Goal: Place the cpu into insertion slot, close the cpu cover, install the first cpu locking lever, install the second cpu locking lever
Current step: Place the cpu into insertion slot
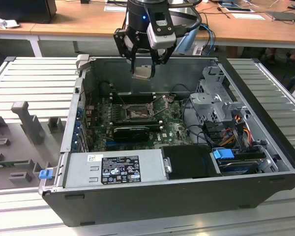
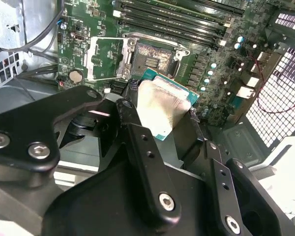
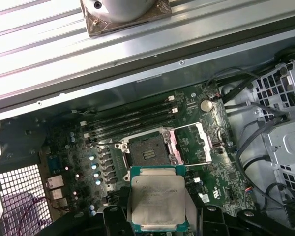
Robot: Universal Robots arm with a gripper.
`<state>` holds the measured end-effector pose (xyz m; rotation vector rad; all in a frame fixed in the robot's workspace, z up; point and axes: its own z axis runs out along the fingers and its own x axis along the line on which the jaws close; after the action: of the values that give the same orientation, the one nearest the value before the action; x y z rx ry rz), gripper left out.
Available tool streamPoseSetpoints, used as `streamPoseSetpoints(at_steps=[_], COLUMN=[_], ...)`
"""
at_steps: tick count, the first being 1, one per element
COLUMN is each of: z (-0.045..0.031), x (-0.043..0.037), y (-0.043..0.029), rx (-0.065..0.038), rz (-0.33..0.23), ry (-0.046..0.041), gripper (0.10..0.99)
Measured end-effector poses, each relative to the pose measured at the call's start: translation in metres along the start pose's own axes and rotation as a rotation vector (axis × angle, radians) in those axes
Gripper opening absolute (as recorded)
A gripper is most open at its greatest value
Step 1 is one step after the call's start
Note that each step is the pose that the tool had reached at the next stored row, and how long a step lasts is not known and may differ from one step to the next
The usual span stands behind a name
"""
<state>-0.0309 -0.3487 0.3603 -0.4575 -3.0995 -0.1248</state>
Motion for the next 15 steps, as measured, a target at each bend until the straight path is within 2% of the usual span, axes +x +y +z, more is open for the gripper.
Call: streamPoseSetpoints(at_steps=[9,12,15], z=[0.0002,0.0005,0.0007], x=[0.0000,0.0000,0.0000], y=[0.0000,-0.0001,-0.0001], rx=[-0.001,-0.001,-0.001], rz=[0.063,0.118,0.151], ry=[-0.0050,-0.0096,-0.0122], gripper=[0.525,0.525,0.525])
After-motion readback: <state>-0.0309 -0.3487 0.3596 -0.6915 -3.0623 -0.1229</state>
